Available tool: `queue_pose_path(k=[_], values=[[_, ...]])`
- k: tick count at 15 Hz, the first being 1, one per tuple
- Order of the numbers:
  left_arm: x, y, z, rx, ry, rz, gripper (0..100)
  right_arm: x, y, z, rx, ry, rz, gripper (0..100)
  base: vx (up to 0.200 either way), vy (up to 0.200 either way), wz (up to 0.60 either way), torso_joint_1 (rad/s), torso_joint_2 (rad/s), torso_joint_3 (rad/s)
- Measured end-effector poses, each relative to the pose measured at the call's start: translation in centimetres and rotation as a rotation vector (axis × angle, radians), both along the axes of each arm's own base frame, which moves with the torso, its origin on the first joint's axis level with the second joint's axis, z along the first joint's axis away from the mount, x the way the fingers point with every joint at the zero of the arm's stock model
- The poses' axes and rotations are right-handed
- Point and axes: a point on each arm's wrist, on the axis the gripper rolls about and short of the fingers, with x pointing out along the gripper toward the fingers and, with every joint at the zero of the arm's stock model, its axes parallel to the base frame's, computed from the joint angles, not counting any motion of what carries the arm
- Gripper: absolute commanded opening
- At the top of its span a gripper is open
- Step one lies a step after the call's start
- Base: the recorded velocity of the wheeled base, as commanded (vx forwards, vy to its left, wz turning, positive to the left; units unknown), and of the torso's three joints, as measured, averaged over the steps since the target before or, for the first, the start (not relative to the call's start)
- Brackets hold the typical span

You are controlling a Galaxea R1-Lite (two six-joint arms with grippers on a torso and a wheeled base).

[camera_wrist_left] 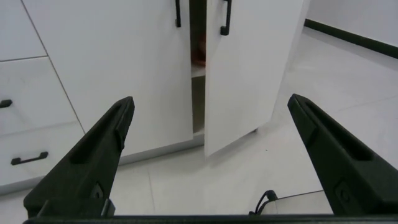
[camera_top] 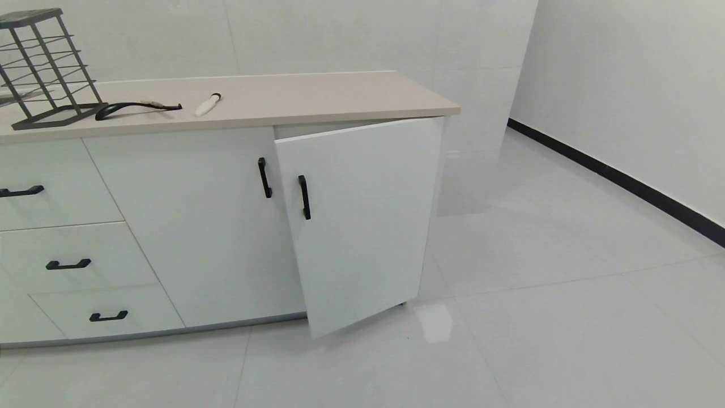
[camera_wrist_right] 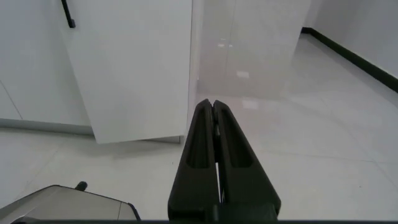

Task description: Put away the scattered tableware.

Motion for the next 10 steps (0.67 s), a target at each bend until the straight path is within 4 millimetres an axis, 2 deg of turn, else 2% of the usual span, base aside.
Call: queue_pose_path(k=[5,8,9,10], values=[[0.00,0.00,0.00,0.000,0.000,0.000,100,-0.05,0.00,-0.06,0.001,-0.005,0.000,0,0.200,0.200,0.00,0.002,0.00,0.002],[0.00,0.00,-0.01,0.000,0.001,-0.002,100,-0.05,0.00,-0.08,0.002,-0.003,-0.001,0,0.000,0.200,0.00,0.004,0.00,0.002],[0.00,0.00,-0.01,0.000,0.001,-0.001,100,-0.05,-0.01,-0.10,-0.003,-0.002,-0.003,0,0.000,0.200,0.60,0.007,0.00,0.002],[0.00,-0.01,-0.01,0.001,0.001,-0.002,100,-0.05,-0.01,-0.10,-0.005,-0.002,-0.004,0,0.000,0.000,0.60,0.002,0.01,-0.002]])
